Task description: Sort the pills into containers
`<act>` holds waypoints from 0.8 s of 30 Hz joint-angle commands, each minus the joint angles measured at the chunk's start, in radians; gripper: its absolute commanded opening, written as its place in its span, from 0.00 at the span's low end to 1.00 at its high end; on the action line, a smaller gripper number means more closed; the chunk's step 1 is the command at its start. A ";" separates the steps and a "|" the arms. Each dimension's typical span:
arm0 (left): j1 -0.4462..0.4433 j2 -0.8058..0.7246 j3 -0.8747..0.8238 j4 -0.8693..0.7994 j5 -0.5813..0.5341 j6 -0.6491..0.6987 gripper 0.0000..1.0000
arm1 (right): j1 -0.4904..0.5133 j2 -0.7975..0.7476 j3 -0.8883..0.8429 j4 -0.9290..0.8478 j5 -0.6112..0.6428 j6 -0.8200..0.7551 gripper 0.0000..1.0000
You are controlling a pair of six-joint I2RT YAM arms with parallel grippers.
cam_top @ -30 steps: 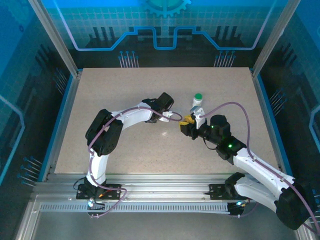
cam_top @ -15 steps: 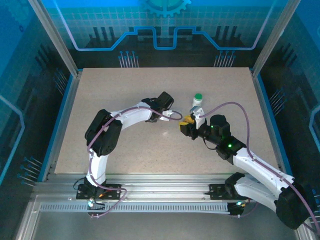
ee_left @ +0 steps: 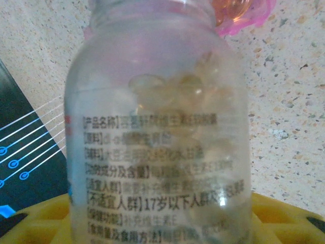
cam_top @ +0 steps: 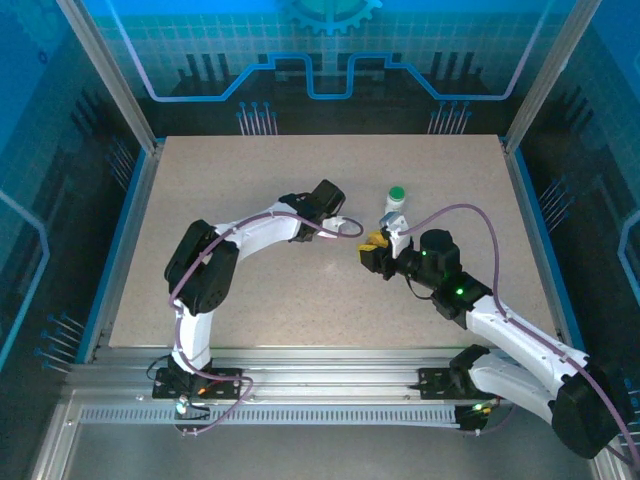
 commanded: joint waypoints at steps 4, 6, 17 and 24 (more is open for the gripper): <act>0.001 0.079 0.004 -0.016 -0.040 0.038 0.00 | -0.008 0.005 0.005 0.024 -0.018 0.008 0.00; 0.001 0.087 0.015 -0.021 -0.043 0.040 0.00 | -0.009 0.004 0.006 0.021 -0.018 0.007 0.00; 0.001 0.037 0.024 -0.019 -0.022 0.021 0.00 | -0.010 0.003 0.006 0.022 -0.019 0.010 0.00; 0.001 0.028 0.011 -0.012 -0.012 0.005 0.00 | -0.009 0.006 0.006 0.022 -0.019 0.011 0.00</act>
